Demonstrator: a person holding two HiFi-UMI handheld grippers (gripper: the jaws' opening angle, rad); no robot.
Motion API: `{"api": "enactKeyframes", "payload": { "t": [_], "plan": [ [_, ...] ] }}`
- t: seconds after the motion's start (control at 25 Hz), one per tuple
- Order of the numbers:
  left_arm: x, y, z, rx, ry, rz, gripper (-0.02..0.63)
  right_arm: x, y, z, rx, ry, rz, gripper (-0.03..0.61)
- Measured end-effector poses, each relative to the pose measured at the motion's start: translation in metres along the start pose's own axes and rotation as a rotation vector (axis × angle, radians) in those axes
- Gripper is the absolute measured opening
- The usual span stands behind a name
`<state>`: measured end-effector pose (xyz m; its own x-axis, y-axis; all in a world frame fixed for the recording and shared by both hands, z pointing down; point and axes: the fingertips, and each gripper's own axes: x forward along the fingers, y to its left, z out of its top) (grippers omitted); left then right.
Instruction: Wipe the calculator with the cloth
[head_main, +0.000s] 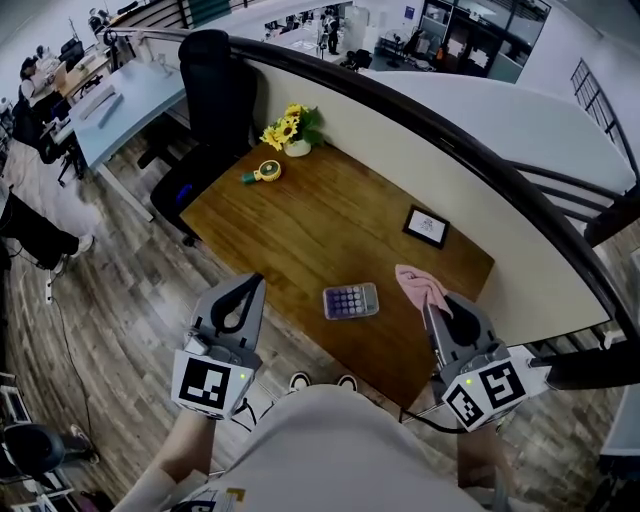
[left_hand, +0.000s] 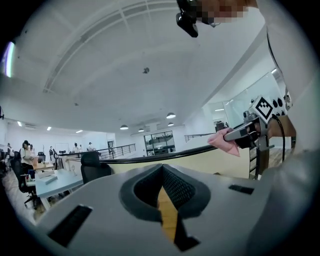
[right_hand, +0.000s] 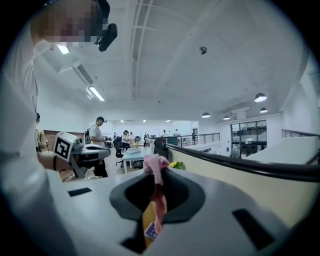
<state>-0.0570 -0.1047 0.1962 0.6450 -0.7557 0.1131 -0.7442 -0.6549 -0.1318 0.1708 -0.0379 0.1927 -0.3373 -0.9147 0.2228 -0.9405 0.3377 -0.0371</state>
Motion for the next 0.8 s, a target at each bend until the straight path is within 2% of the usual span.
{"api": "enactKeyframes", "payload": {
  "t": [0.8],
  "plan": [
    [0.002, -0.006, 0.01, -0.015, -0.017, -0.004, 0.003, -0.001, -0.005, 0.0, 0.007, 0.0, -0.011, 0.034]
  ]
}}
